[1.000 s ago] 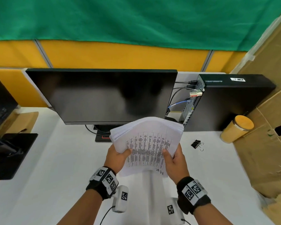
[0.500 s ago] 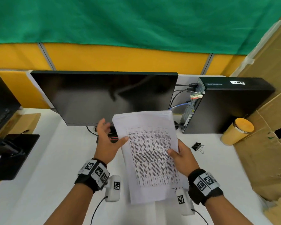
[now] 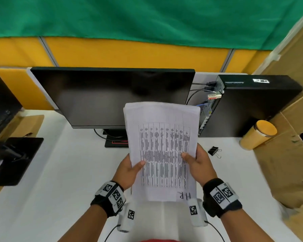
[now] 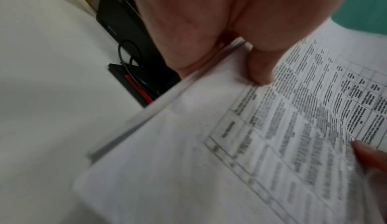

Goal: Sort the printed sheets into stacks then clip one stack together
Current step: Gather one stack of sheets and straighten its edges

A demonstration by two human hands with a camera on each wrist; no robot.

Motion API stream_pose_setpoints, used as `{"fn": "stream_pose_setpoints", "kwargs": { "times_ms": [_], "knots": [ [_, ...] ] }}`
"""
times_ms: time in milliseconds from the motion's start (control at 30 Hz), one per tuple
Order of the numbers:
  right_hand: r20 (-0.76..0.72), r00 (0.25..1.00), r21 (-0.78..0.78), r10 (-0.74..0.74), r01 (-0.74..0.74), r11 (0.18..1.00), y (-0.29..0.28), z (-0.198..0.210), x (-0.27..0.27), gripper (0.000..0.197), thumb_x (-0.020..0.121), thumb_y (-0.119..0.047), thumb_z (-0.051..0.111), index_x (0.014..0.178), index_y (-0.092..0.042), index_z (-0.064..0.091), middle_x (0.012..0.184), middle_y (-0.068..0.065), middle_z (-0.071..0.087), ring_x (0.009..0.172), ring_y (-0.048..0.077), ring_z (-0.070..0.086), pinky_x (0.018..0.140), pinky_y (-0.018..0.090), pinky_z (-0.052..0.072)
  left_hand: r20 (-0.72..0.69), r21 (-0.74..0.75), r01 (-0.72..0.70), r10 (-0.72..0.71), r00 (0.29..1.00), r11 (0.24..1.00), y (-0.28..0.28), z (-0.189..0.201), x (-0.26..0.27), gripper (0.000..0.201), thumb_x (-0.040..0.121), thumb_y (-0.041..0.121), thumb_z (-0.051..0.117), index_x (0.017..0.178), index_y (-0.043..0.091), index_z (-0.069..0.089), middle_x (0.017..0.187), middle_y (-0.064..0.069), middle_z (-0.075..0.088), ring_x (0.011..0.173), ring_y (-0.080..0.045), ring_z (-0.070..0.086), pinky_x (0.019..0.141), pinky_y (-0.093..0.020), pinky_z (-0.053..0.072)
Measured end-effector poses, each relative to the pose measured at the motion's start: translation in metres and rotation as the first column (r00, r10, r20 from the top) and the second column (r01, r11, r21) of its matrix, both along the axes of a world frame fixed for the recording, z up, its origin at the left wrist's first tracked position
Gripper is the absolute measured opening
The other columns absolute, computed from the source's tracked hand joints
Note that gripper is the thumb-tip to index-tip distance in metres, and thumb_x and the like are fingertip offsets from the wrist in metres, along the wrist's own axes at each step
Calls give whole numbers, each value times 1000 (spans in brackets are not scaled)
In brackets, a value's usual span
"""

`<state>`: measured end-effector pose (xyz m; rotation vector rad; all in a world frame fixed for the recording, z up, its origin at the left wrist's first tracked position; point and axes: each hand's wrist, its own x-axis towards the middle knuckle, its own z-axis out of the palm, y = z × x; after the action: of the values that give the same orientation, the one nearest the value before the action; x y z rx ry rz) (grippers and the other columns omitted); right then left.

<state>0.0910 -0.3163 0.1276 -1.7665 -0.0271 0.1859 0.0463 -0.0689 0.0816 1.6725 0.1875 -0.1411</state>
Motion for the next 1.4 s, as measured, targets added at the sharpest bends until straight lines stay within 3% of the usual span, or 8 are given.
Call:
{"fn": "stream_pose_setpoints", "kwargs": {
  "times_ms": [133, 333, 733, 900, 1067, 1200, 1267, 1400],
  "knots": [
    [79, 995, 44, -67, 64, 997, 3, 6, -1, 32, 95, -13, 58, 122, -30, 54, 112, -19, 67, 101, -9, 63, 79, 11, 51, 84, 43, -153, 149, 985, 987, -6, 20, 13, 26, 94, 23, 60, 115, 38, 55, 110, 22, 64, 103, 8, 58, 86, -14, 45],
    [-36, 999, -54, -30, 28, 998, 12, -42, -14, 36, 94, -18, 62, 129, -23, 54, 125, -5, 64, 119, 13, 59, 103, 35, 48, -72, 22, -179, 180, 981, 984, -11, -6, 11, 33, 86, 8, 69, 94, 38, 59, 100, 8, 66, 102, -20, 62, 90, -33, 48],
    [-44, 990, 100, -132, 136, 986, 10, -43, 0, 55, 83, -1, 70, 126, -28, 52, 121, 0, 67, 115, 21, 63, 96, 47, 53, -142, 46, -151, 156, 977, 987, -4, -13, 28, 38, 57, 21, 74, 92, 31, 64, 106, -6, 70, 104, -29, 65, 91, -45, 53],
    [110, 987, 241, -117, 87, 967, 4, -12, 4, 62, 79, 3, 70, 125, -35, 51, 120, 1, 66, 114, 20, 63, 87, 35, 55, 87, -157, -203, 218, 972, 967, 7, 15, 25, 76, 51, 18, 80, 124, 15, 55, 118, -10, 66, 111, -27, 63, 90, -45, 53],
    [251, 963, 303, -95, 15, 953, 9, 18, 10, 46, 76, -1, 72, 111, -23, 52, 105, -2, 65, 98, 9, 66, 77, 19, 53, 333, -228, -113, 187, 924, 967, 1, 60, 28, 43, 63, 13, 70, 102, 25, 58, 95, 4, 66, 90, -14, 63, 76, -26, 54],
    [172, 981, 243, -94, 51, 969, 17, 11, 12, 30, 80, -8, 73, 99, -27, 60, 98, 2, 69, 104, 30, 66, 82, 39, 57, 309, -162, -207, 249, 918, 965, -9, 67, 32, 26, 64, -1, 57, 82, 17, 55, 74, 4, 59, 71, -10, 58, 62, -25, 48],
    [156, 981, 236, -116, 77, 969, 18, 11, 11, 30, 77, -13, 71, 101, -26, 59, 103, 8, 67, 106, 32, 64, 84, 41, 56, 295, -161, -239, 278, 914, 958, -11, 69, 32, 29, 63, -2, 56, 83, 19, 54, 76, 2, 57, 71, -9, 57, 63, -27, 48],
    [250, 956, 261, -153, 85, 961, 17, 22, 6, 41, 81, -5, 73, 110, -26, 53, 107, 5, 63, 104, 24, 63, 75, 20, 54, 398, -220, -190, 266, 878, 957, -9, 77, 30, 44, 66, 3, 63, 102, 24, 48, 94, 4, 57, 83, -5, 59, 69, -19, 50]
  ]
}}
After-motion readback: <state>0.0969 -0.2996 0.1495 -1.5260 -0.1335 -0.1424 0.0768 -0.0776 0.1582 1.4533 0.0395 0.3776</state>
